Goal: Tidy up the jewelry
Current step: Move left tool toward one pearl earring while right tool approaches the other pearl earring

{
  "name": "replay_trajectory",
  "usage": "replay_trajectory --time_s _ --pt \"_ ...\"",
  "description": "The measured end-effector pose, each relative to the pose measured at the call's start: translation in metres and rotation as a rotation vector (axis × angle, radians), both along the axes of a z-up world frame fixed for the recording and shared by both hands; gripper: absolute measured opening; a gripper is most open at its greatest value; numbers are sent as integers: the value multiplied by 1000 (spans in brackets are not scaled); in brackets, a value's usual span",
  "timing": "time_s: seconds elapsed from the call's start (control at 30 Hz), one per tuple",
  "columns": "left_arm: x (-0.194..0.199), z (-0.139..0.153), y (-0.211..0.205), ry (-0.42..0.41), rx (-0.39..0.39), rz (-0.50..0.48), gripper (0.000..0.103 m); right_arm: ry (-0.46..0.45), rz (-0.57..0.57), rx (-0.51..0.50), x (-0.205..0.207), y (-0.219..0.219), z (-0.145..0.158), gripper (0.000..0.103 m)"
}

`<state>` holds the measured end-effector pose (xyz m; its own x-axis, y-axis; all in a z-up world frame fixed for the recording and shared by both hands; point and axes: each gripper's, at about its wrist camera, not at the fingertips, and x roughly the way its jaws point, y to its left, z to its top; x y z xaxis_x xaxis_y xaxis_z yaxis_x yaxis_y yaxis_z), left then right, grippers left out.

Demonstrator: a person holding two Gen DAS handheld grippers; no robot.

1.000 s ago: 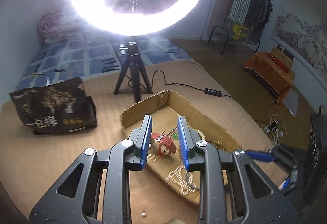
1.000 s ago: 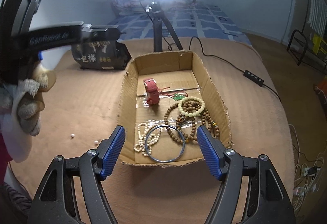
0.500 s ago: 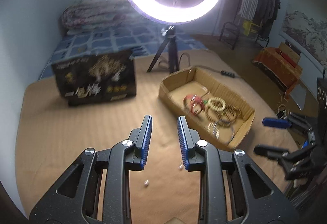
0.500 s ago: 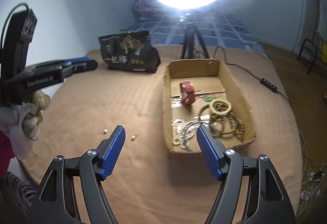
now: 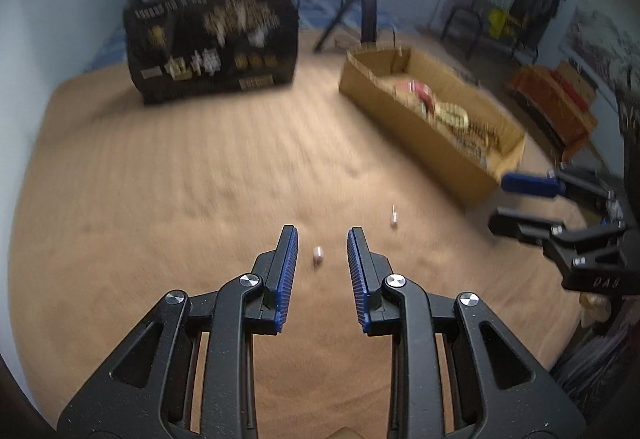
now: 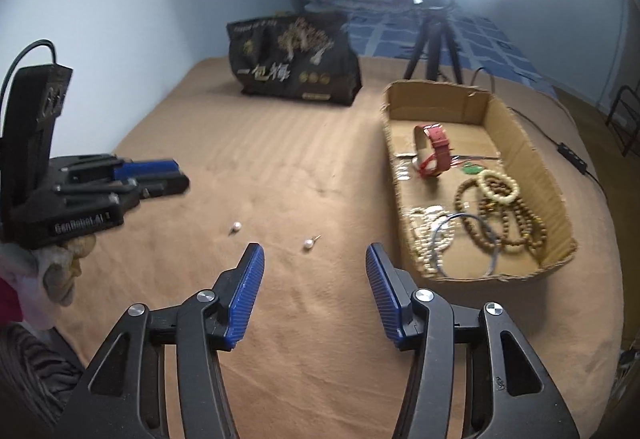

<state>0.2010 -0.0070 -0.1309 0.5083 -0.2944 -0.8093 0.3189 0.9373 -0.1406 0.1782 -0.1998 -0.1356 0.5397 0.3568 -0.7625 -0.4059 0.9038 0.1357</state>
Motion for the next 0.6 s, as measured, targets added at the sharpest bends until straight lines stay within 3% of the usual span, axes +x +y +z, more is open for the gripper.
replay_trajectory --time_s 0.1,0.37,0.6 --pt "0 -9 -1 14 3 -14 25 36 26 -6 3 12 -15 42" --pt "6 -35 -1 74 5 -24 25 86 24 -38 19 29 -49 41" --pt "15 -50 -5 100 12 -36 25 106 54 -70 31 37 -60 35"
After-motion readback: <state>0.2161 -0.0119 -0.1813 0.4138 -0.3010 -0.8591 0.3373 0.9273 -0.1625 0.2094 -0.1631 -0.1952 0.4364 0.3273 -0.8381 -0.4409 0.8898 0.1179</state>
